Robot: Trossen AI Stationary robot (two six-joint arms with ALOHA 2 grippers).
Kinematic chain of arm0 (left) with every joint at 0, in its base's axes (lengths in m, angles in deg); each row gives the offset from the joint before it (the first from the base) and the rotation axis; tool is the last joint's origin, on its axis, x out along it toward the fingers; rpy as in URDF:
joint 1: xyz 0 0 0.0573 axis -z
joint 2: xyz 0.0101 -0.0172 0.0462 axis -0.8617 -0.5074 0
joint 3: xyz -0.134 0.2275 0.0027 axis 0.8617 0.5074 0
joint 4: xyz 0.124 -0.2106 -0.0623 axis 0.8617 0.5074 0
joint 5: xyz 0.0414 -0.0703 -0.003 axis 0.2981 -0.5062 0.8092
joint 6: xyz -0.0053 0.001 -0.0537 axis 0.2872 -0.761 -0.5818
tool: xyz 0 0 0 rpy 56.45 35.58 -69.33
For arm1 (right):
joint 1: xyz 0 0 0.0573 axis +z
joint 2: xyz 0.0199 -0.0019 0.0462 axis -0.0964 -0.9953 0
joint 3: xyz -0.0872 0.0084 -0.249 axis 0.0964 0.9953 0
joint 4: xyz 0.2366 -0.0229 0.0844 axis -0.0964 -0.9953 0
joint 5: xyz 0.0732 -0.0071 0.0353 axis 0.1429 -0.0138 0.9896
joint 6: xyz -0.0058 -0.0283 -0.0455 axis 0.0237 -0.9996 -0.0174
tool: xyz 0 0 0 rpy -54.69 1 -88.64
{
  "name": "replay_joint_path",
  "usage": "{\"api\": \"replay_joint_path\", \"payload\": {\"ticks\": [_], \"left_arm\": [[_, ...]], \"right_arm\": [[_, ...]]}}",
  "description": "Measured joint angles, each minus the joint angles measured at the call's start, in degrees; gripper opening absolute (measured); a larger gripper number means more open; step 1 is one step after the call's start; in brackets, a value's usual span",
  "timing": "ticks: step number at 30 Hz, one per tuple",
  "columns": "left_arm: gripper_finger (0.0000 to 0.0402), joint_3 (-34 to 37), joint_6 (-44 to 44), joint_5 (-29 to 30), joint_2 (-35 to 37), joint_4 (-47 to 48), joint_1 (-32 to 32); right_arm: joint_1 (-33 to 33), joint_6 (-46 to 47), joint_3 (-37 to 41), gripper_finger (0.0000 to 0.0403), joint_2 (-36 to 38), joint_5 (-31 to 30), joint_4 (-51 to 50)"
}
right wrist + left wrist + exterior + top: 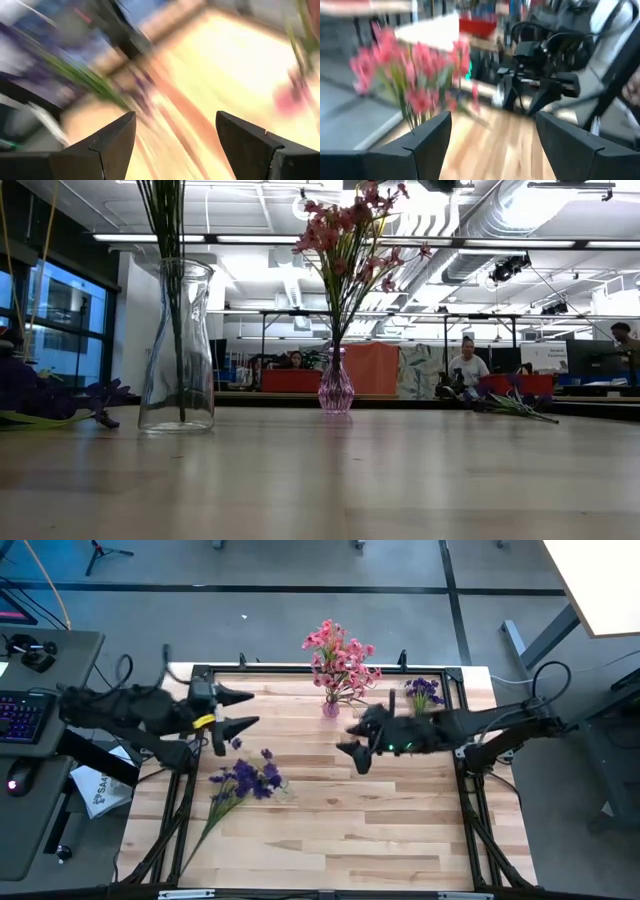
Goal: Sort flowers into vase by color
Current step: Put the top purple flowers into the transparent vase
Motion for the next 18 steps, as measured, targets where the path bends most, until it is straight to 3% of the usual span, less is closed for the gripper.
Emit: {"api": "replay_joint_path", "payload": {"ticks": [4, 10, 14, 18], "left_arm": [[0.0278, 0.1, -5.2, -7.8, -1.6, 7.5, -6.3], [0.0278, 0.1, -4.6, -10.2, -3.5, 6.9, -12.1], [0.0278, 0.1, -3.8, -12.5, -4.7, 3.2, -15.8], [0.0278, 0.1, -4.0, -12.8, -6.0, 0.9, -17.8]], "right_arm": [[3.2, 17.6, 11.1, 0.0268, -0.4, 1.0, -7.7], [5.5, 44.8, 29.6, 0.0268, 1.4, 1.1, -9.9], [-1.0, 54.5, 39.8, 0.0268, 4.7, -0.5, -11.1], [-11.4, 52.0, 45.1, 0.0268, 7.6, -1.8, -9.8]]}}
